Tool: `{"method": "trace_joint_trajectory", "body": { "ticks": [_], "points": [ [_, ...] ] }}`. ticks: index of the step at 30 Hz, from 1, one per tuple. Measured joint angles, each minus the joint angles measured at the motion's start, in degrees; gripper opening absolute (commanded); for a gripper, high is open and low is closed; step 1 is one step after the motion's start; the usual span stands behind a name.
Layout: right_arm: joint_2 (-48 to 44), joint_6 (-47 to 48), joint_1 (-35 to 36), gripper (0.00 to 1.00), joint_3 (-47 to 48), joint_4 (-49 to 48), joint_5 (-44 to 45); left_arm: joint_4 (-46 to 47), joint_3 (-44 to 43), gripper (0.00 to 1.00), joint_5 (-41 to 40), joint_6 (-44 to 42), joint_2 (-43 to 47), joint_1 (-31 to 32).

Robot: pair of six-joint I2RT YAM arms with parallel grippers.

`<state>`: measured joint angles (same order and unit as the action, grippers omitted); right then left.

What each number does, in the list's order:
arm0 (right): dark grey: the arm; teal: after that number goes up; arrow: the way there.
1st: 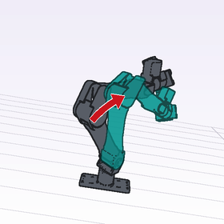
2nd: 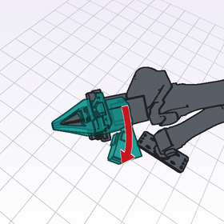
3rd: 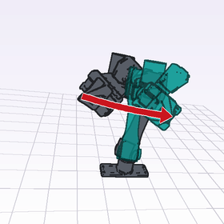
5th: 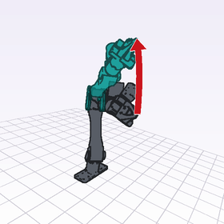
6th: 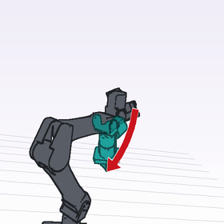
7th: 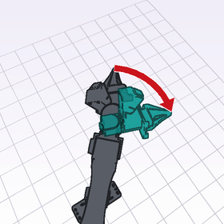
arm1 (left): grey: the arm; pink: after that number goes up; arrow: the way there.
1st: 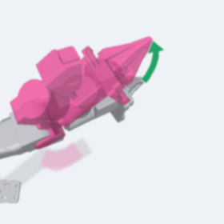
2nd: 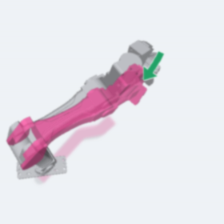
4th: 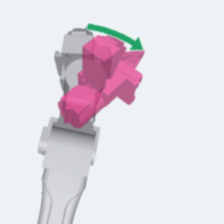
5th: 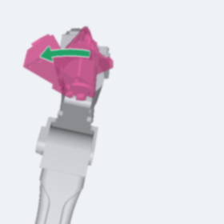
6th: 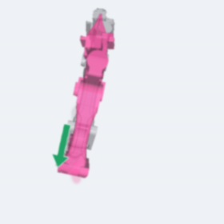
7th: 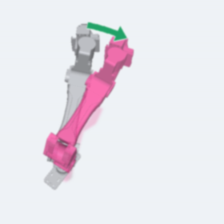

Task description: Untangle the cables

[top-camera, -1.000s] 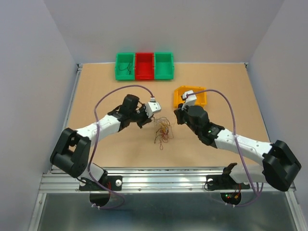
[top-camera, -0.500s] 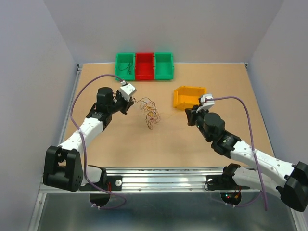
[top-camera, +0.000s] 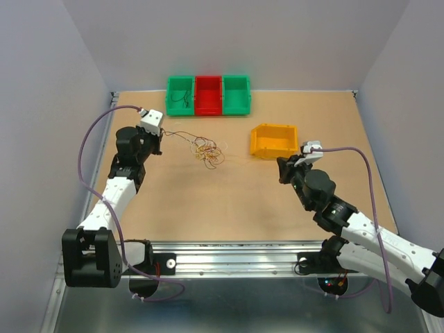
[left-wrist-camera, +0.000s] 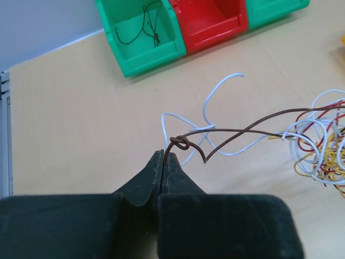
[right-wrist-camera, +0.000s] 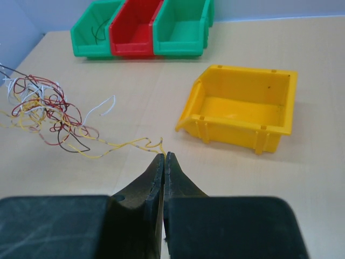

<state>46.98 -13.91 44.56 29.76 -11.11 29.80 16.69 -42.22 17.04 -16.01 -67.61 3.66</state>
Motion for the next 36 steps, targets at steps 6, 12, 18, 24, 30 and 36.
{"method": "trace_joint_trajectory", "body": {
  "ticks": [6,12,18,24,30,36],
  "points": [
    [-3.48,0.24,0.0,0.01,-0.48,-0.02,-1.31,1.75,1.4,0.0,6.03,0.59,2.6,-0.46],
    [2.82,2.4,0.0,0.07,-0.46,0.15,-9.7,1.68,1.6,0.0,14.78,-0.61,2.78,0.59],
    [7.48,6.01,0.0,0.54,-0.46,-0.96,-21.31,0.98,3.85,0.0,18.99,-3.43,5.97,4.85],
    [12.61,10.01,0.0,0.64,-0.44,-10.67,-32.65,-0.15,4.76,0.0,20.35,-6.84,8.96,10.67],
    [23.87,11.87,0.0,0.7,-0.11,-16.52,-40.46,-3.13,4.76,0.0,21.81,-9.6,8.61,13.31],
    [30.93,12.26,0.0,0.7,1.88,-21.31,-43.56,-5.25,4.76,0.0,22.43,-11.45,7.98,15.3]
  ]
}}
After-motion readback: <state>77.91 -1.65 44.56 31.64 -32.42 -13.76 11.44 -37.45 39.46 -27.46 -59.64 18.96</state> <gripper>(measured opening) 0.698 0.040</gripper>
